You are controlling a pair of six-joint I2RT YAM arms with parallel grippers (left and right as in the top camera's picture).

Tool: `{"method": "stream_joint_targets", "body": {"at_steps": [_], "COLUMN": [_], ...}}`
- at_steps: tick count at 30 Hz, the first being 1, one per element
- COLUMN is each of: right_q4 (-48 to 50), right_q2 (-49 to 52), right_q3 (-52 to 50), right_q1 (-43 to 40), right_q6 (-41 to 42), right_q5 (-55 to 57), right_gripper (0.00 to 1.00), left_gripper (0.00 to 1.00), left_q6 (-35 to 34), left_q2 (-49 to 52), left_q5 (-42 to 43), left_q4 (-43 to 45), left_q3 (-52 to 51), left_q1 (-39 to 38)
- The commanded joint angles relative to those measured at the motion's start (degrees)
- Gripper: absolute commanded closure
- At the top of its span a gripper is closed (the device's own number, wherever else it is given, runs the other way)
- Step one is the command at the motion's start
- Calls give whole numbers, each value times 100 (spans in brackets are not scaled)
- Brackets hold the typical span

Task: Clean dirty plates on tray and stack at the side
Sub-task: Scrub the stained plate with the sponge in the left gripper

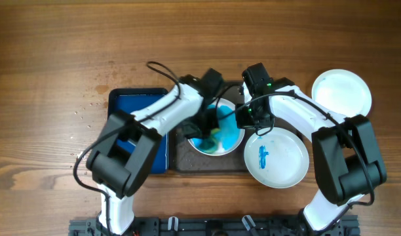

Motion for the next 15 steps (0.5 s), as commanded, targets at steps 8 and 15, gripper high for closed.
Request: {"method": "stream_joint_targets", "body": {"at_steps": [8, 15], "right_q4": [59, 59], "right_q2": [129, 129], "right_q3": [-61, -61], "right_q1": [-26, -26], "right_q6": [44, 46], "right_q5": [321, 321], "right_gripper": [96, 96], "left_gripper": [96, 96], "left_q6": [-782, -756], "left_q2": [157, 157], "left_q5": [-2597, -3307], "left_q4": [-409, -157], "left_q3": [-144, -144], "left_q1": [330, 317]}}
